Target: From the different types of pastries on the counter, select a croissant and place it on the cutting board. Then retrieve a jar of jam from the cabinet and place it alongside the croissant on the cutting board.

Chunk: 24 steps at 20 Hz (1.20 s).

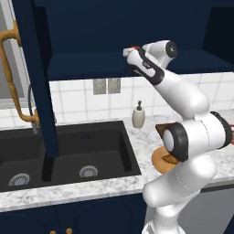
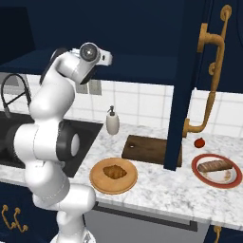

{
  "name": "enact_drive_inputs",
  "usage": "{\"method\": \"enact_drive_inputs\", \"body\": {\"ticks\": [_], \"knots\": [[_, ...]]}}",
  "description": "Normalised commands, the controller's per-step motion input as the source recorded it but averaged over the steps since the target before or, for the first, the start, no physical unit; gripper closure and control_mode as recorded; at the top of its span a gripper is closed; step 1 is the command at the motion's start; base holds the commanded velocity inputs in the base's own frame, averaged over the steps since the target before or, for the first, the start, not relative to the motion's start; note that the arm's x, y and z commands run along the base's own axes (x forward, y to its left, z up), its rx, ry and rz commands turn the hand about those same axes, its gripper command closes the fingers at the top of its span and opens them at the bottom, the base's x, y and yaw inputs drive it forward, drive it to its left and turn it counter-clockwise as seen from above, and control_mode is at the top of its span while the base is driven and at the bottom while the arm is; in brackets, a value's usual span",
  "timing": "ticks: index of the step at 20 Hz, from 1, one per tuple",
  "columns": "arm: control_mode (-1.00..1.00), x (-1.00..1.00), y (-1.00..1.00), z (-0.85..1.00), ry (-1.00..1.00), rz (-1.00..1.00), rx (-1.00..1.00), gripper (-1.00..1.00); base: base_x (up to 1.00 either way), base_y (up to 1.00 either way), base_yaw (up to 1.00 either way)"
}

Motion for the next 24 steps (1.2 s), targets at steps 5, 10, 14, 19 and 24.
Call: {"method": "enact_drive_inputs", "body": {"ticks": [5, 10, 14, 19, 24], "knots": [[-1.0, 0.16, 0.0, -0.08, 0.0, 0.07, 0.0, -1.0, 0.0, 0.0, 0.0], [-1.0, 0.04, 0.0, -0.02, 0.0, 0.03, 0.0, 1.0, 0.0, 0.0, 0.0], [-1.0, -0.52, -0.06, 0.34, -0.22, 0.01, 0.02, 1.0, 0.0, 0.0, 0.0], [-1.0, -1.0, -0.05, 0.53, -0.2, 0.0, -0.07, 1.0, 0.0, 0.0, 0.0], [-1.0, -1.0, -0.27, 0.45, -0.15, -0.01, -0.17, 1.0, 0.0, 0.0, 0.0]]}}
